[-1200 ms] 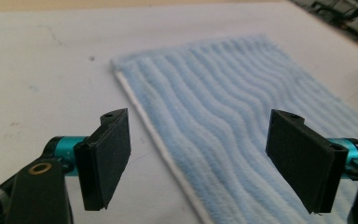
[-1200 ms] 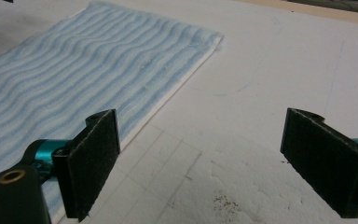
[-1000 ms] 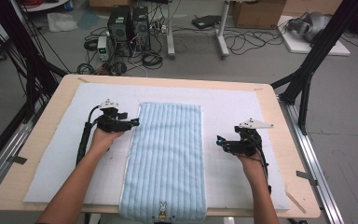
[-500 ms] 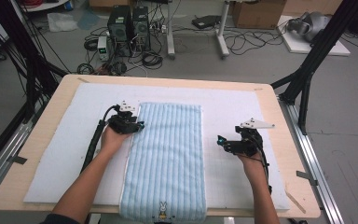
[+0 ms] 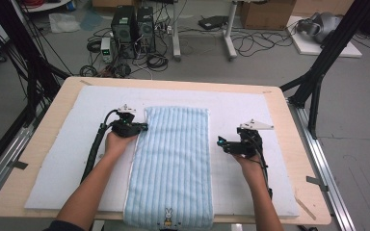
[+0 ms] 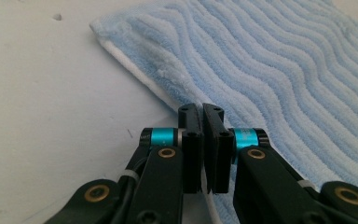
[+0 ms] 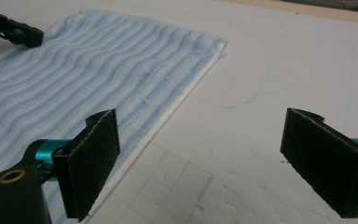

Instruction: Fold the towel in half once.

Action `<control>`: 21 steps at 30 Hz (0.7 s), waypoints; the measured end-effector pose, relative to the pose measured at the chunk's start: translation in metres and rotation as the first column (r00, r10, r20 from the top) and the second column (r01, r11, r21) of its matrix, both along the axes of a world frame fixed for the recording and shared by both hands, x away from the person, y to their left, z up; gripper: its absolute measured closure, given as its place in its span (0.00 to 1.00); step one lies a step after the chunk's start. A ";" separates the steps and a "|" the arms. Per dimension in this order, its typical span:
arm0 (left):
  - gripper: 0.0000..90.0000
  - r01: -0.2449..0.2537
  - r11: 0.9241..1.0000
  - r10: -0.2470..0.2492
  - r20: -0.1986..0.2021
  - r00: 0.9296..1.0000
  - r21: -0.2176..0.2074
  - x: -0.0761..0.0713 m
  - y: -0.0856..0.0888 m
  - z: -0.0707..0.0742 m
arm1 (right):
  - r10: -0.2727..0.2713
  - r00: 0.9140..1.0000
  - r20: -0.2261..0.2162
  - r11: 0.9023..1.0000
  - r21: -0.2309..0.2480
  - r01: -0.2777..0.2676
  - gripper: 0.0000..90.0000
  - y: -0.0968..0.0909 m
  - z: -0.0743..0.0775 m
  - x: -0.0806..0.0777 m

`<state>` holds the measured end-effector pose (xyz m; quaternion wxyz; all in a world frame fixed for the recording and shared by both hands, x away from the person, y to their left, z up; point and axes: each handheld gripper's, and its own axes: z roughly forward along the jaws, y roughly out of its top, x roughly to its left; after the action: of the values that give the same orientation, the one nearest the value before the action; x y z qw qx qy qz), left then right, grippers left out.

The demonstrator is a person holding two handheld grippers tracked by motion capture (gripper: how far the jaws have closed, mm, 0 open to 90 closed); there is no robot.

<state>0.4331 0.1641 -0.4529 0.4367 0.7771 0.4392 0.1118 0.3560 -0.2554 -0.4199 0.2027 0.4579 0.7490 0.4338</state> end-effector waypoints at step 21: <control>0.96 -0.062 0.998 0.062 -0.011 0.998 -0.022 0.010 0.005 0.000 | 0.017 0.991 -0.132 0.990 -0.137 -0.035 0.96 0.058 -0.025 0.062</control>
<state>0.4435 0.1690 -0.4527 0.4395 0.7586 0.4666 0.1166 0.4184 -0.1973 -0.4449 0.1789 0.4601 0.7950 0.3525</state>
